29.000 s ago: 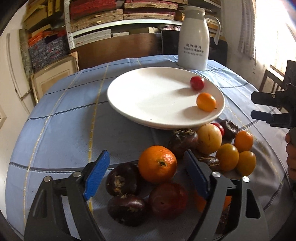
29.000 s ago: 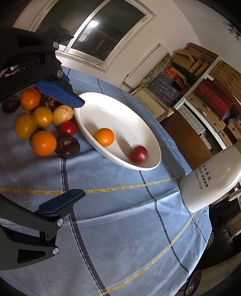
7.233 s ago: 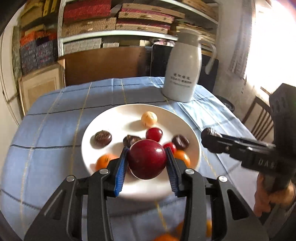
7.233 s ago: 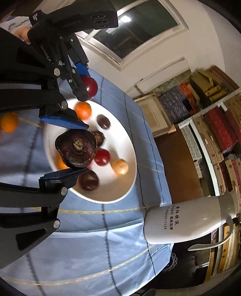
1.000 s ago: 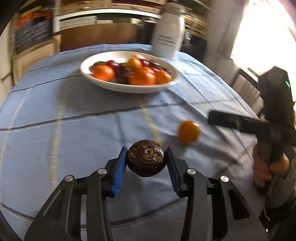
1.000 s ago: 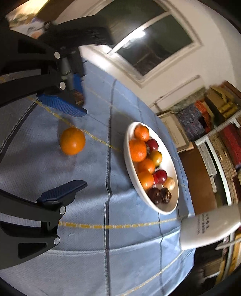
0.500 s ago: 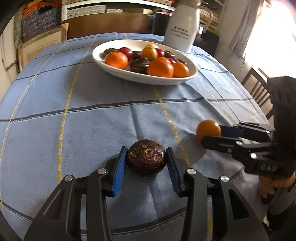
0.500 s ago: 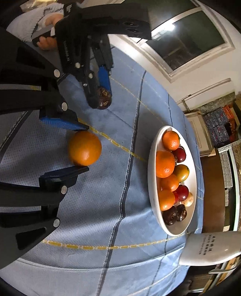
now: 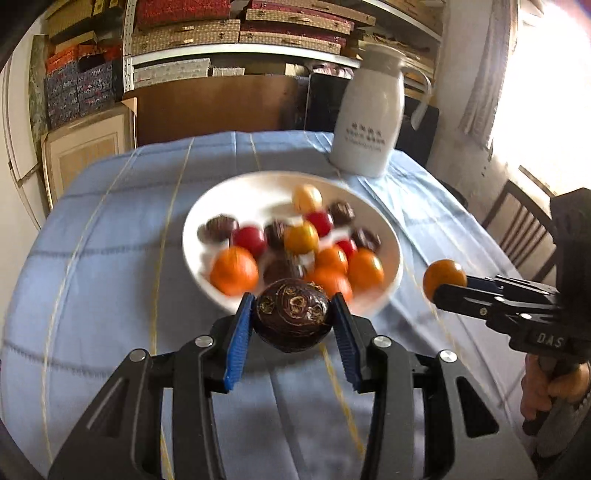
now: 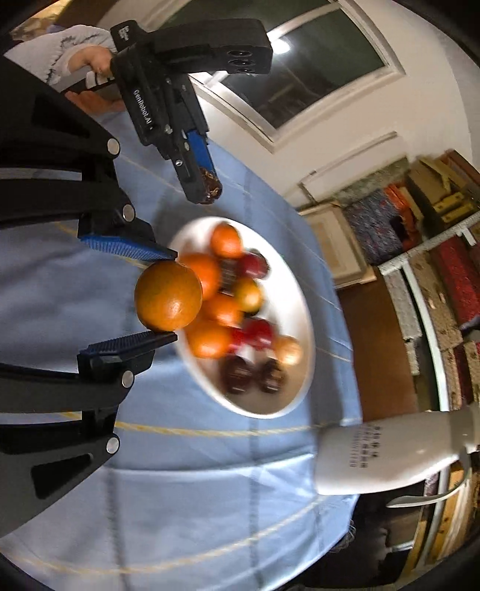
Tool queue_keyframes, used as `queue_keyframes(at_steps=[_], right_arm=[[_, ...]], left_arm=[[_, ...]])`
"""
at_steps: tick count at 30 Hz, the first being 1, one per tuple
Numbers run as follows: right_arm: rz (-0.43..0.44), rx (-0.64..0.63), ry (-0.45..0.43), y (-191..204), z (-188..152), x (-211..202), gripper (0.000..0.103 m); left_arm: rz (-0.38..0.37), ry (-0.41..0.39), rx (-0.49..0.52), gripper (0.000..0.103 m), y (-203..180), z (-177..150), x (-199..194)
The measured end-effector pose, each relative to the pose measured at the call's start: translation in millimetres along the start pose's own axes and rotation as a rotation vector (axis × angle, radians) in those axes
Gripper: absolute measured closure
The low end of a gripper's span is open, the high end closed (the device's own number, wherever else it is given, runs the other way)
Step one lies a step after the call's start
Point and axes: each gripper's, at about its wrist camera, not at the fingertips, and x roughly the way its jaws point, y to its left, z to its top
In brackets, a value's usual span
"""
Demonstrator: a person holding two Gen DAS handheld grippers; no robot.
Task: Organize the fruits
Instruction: 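Carry both fruits onto the white plate and open both grippers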
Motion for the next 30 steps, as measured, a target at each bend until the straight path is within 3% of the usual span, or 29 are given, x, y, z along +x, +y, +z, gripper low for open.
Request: queue_keyframes(at_steps=[8,13,20,22,30], right_arm=[[-0.018,0.067,-0.030,-12,78,59,0.065],[-0.016,0.127,-0.008,-22,104,104,0.065],[0.001,0.165,0.039,-27,107,141,0.060],[0.016,0.185,0.032,-31,108,140,0.058],[0.020,0.194,-0.016,-27,110,117,0.053]], left_arm=[[0.038,-0.006,-0.042,0.062,20,65,54],[0.063,0.019,-0.088,0.062,39,88,99],[0.057,0.070,-0.112,0.059,51,85,133],[0.046,0.062,-0.124,0.046,53,85,132],[0.065,0.027,-0.139,0.045,56,85,114]])
